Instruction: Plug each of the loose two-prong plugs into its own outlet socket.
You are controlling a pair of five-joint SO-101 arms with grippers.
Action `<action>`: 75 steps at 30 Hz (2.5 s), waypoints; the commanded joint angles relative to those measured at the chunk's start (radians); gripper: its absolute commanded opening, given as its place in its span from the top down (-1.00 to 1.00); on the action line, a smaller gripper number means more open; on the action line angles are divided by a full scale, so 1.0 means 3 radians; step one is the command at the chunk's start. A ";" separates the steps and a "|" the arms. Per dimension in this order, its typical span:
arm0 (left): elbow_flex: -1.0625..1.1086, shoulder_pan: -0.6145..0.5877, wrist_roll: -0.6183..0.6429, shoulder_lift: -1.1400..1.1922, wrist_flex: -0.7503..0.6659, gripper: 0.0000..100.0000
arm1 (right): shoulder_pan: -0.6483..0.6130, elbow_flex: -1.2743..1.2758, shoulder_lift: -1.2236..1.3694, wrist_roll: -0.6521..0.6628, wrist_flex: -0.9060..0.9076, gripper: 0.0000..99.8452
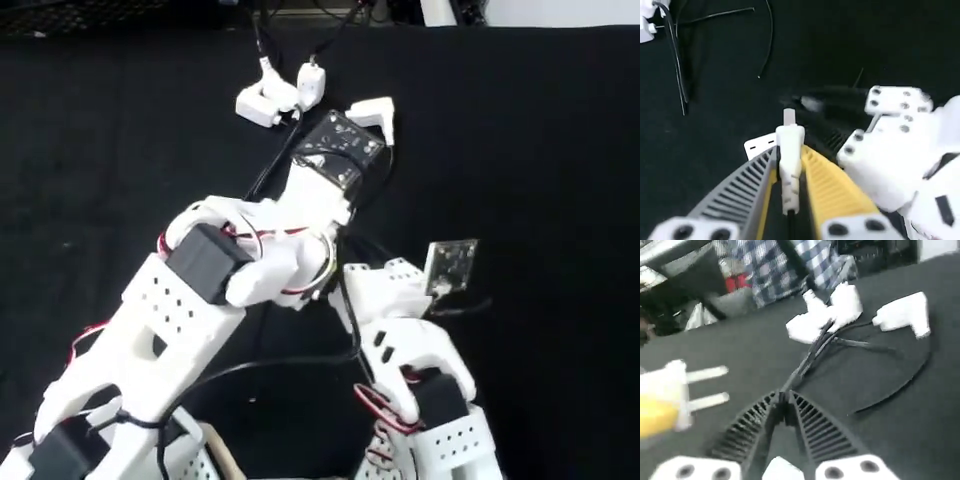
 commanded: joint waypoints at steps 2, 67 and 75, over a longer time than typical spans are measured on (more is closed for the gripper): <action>0.0054 -0.0013 -0.0015 -0.0056 -0.0031 0.94 | 0.0522 -0.0228 -0.0166 0.0031 -0.0614 0.98; -0.0171 0.0064 -0.0015 -0.0061 -0.0077 0.94 | -0.0465 0.0049 -0.0166 0.0251 0.0113 0.97; -0.0079 0.0064 -0.0015 -0.0061 0.0153 0.94 | 0.0460 0.0069 -0.0166 0.0251 -0.0430 0.54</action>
